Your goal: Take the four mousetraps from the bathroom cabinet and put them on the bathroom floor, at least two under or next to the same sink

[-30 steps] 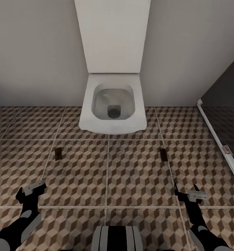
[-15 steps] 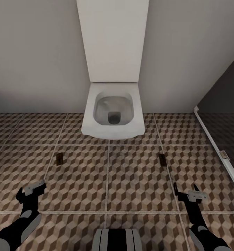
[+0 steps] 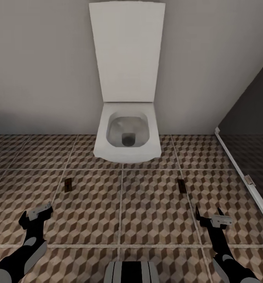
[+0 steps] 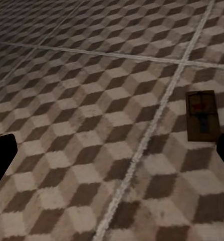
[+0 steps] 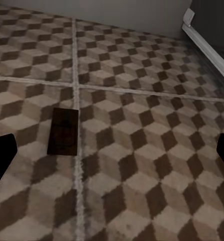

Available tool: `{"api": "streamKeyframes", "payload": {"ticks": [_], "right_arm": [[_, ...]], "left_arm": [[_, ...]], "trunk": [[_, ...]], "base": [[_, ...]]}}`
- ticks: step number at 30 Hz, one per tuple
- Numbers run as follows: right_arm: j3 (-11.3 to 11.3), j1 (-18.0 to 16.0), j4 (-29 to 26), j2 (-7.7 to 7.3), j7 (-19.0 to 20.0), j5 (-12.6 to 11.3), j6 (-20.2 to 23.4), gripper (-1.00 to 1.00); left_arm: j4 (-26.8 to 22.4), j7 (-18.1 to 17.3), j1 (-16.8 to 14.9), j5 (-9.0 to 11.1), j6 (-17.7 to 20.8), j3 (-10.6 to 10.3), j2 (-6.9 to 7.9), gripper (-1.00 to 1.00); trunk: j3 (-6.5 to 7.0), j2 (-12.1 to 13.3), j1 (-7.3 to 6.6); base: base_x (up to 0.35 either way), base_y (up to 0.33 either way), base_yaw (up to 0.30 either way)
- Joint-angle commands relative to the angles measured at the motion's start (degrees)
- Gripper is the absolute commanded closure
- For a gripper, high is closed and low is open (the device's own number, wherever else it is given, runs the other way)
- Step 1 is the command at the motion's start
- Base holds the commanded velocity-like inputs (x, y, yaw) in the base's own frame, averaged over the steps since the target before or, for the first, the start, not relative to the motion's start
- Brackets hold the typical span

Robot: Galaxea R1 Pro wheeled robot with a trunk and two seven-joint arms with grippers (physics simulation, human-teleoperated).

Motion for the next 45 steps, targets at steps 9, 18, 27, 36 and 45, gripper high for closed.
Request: {"api": "streamKeyframes", "payload": {"ticks": [9, 18, 27, 36, 45], "right_arm": [[0.35, -0.02, 0.02, -0.04, -0.11, -0.49, -0.17, -1.00], [0.32, -0.02, 0.02, -0.04, -0.11, -0.47, -0.17, -1.00], [0.32, -0.02, 0.02, -0.04, -0.11, -0.49, -0.17, -1.00], [0.33, -0.02, 0.02, -0.04, -0.11, -0.49, -0.17, -1.00], [0.37, -0.02, 0.02, -0.04, -0.11, -0.48, -0.17, -1.00]], "left_arm": [[-0.03, 0.47, -0.05, 0.26, -0.22, -1.50, 0.07, -1.00], [-0.03, 0.47, -0.03, 0.23, -0.22, -1.61, 0.15, -1.00], [0.01, 0.47, -0.03, 0.23, -0.21, -1.63, 0.13, -1.00], [0.04, 0.47, -0.05, 0.23, -0.18, -1.63, 0.16, -1.00], [0.05, 0.47, -0.04, 0.23, -0.21, -1.63, 0.14, -1.00]], "trunk": [[1.96, 0.11, -0.24], [3.96, 0.23, -0.47], [5.95, 0.35, -0.70], [7.95, 0.47, -0.94], [9.94, 0.59, -1.17]], "base": [[0.000, 0.000, 0.000], [0.000, 0.000, 0.000], [0.000, 0.000, 0.000], [0.000, 0.000, 0.000], [0.000, 0.000, 0.000]]}}
